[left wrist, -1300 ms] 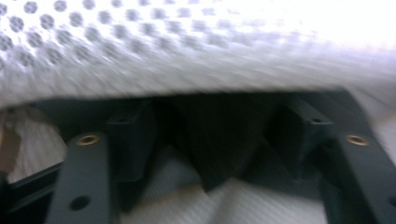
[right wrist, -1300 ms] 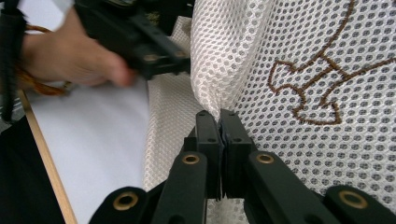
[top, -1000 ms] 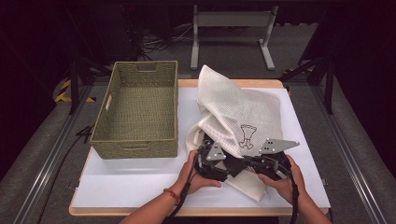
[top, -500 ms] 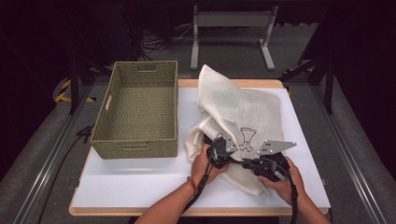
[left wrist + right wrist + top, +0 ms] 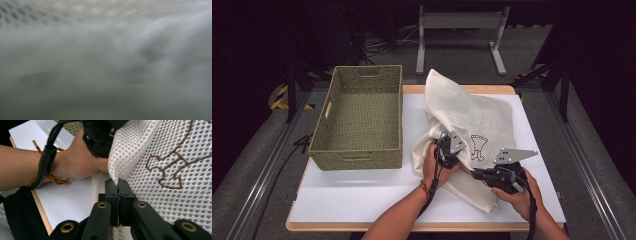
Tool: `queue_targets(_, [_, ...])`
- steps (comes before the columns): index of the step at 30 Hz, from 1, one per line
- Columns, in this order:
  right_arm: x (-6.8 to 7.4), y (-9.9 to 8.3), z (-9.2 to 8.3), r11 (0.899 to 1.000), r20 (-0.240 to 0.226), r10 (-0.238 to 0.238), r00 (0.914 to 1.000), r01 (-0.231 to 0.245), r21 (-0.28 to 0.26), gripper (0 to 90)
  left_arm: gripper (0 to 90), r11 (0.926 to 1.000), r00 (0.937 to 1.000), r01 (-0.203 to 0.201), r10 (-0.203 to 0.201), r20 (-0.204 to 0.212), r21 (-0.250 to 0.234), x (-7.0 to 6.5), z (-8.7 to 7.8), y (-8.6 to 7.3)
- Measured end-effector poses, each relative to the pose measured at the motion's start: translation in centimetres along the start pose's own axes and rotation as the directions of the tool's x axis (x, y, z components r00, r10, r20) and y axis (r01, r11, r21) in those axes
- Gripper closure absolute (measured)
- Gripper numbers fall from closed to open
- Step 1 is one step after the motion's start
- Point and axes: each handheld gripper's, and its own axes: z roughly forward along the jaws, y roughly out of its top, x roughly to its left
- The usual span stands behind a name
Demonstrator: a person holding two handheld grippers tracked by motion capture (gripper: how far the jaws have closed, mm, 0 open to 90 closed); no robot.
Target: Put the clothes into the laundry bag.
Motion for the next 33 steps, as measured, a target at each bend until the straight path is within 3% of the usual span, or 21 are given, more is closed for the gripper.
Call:
queue_targets(3, [-0.2, -0.1, 0.2, 1.0, 0.014, -0.003, 0.9999, 0.003, 0.019, 88.8, 84.6, 0.999, 0.9999, -0.015, 0.015, -0.001, 0.041, -0.1, 0.5, 0.1])
queue_targets(8, [-0.5, -0.4, 0.4, 0.999, 0.026, 0.0, 0.9997, -0.001, 0.032, 88.7, 75.9, 0.9988, 0.9984, -0.012, 0.009, 0.056, 0.048, -0.1, -0.1, 0.1])
queue_targets(12, [-0.6, -0.5, 0.7, 0.999, 0.028, 0.0, 0.9996, -0.002, 0.042, 88.6, 65.6, 0.9988, 0.9952, 0.009, -0.014, 0.097, 0.048, 0.0, -1.4, -0.2])
queue_targets(15, [-0.5, -0.5, 0.8, 0.999, 0.035, -0.003, 0.9994, 0.001, 0.04, 88.5, 59.2, 0.9987, 0.9945, 0.01, -0.015, 0.103, 0.05, 0.1, -2.4, -0.4])
queue_targets(21, [-0.2, -0.4, 0.9, 0.999, 0.045, -0.02, 0.9988, 0.018, 0.045, 88.5, 40.6, 0.9985, 0.9851, 0.017, -0.026, 0.17, 0.051, 0.4, -5.0, -1.5])
queue_targets(23, [-0.2, -0.4, 0.9, 0.999, 0.044, -0.019, 0.9988, 0.017, 0.042, 88.5, 40.5, 0.9984, 0.9841, 0.013, -0.022, 0.176, 0.056, 0.3, -5.8, -1.9])
queue_targets(24, [-0.2, -0.4, 0.9, 0.999, 0.042, -0.022, 0.9989, 0.02, 0.042, 88.5, 42.0, 0.9991, 0.9753, 0.013, -0.021, 0.22, 0.041, 0.2, -6.3, -2.2])
queue_targets(26, [-0.2, -0.3, 0.7, 0.999, 0.039, -0.024, 0.999, 0.023, 0.038, 88.6, 42.5, 0.999, 0.9671, -0.011, 0.0, 0.254, 0.043, -0.2, -6.9, -2.5])
queue_targets(27, [-0.2, -0.3, 0.7, 0.999, 0.038, -0.023, 0.999, 0.022, 0.035, 88.5, 42.5, 0.9988, 0.9562, -0.005, -0.01, 0.293, 0.048, -0.6, -6.9, -2.6])
queue_targets(28, [-0.1, -0.2, 0.7, 0.999, 0.038, -0.022, 0.999, 0.021, 0.033, 88.5, 44.1, 0.9979, 0.9522, -0.018, -0.003, 0.305, 0.063, -1.1, -6.8, -2.6])
queue_targets(30, [-0.1, -0.2, 0.7, 0.999, 0.035, -0.021, 0.9992, 0.02, 0.036, 88.5, 45.2, 0.9939, 0.95, -0.065, 0.034, 0.31, 0.09, -2.4, -6.1, -2.6])
queue_targets(31, [-0.1, -0.2, 0.7, 0.999, 0.034, -0.025, 0.9991, 0.023, 0.037, 88.5, 45.8, 0.989, 0.9536, -0.077, 0.036, 0.299, 0.127, -2.9, -5.5, -2.6])
queue_targets(32, [-0.1, -0.2, 0.8, 0.999, 0.034, -0.025, 0.9991, 0.024, 0.039, 88.5, 46.9, 0.9809, 0.9623, -0.081, 0.031, 0.27, 0.177, -3.4, -4.7, -2.6])
queue_targets(33, [0.0, -0.2, 0.8, 0.999, 0.033, -0.023, 0.9992, 0.021, 0.039, 88.5, 49.8, 0.979, 0.962, -0.072, 0.018, 0.272, 0.191, -3.5, -4.2, -2.7])
